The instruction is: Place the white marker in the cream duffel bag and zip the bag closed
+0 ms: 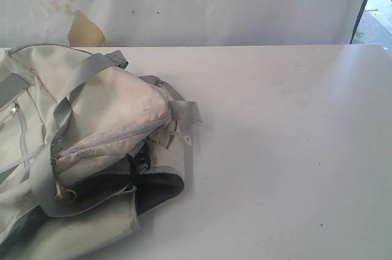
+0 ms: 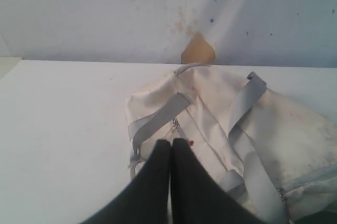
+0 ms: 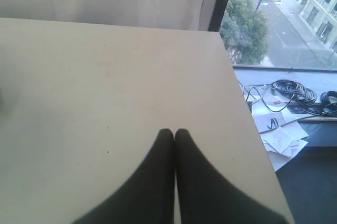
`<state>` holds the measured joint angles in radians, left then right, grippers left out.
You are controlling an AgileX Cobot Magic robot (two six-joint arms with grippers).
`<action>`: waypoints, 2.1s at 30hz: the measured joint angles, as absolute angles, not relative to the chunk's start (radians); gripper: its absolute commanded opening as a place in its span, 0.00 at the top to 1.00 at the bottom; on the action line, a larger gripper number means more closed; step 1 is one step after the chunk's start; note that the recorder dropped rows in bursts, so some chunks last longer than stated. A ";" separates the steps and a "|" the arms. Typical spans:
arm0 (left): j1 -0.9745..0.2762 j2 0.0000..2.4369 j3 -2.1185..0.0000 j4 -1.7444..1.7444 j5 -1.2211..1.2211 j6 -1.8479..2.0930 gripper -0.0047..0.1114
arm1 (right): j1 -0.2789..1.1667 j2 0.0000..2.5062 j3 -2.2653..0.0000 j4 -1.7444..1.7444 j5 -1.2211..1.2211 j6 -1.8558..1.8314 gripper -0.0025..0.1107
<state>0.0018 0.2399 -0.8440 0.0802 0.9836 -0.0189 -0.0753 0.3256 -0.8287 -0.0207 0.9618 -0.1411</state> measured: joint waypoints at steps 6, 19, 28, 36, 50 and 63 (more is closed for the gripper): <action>0.000 0.047 -0.803 0.082 1.059 -0.019 0.96 | -0.073 0.205 -0.829 -0.032 1.031 -0.137 0.98; 0.000 0.004 -0.810 0.087 1.124 0.000 0.96 | 0.035 0.002 -0.829 -0.066 1.150 -0.133 0.98; 0.000 0.004 -0.766 0.085 0.961 0.000 0.96 | 0.040 0.002 -0.802 -0.072 1.078 -0.101 0.98; 0.000 0.004 -0.306 0.083 0.272 0.000 0.96 | 0.040 0.005 -0.415 -0.076 0.627 -0.027 0.98; 0.000 0.004 -0.005 0.083 0.015 0.000 0.96 | 0.040 0.005 -0.008 -0.076 0.094 -0.027 0.98; 0.000 0.004 -0.005 0.081 0.052 -0.021 0.96 | 0.040 0.005 -0.005 -0.079 0.177 -0.037 0.98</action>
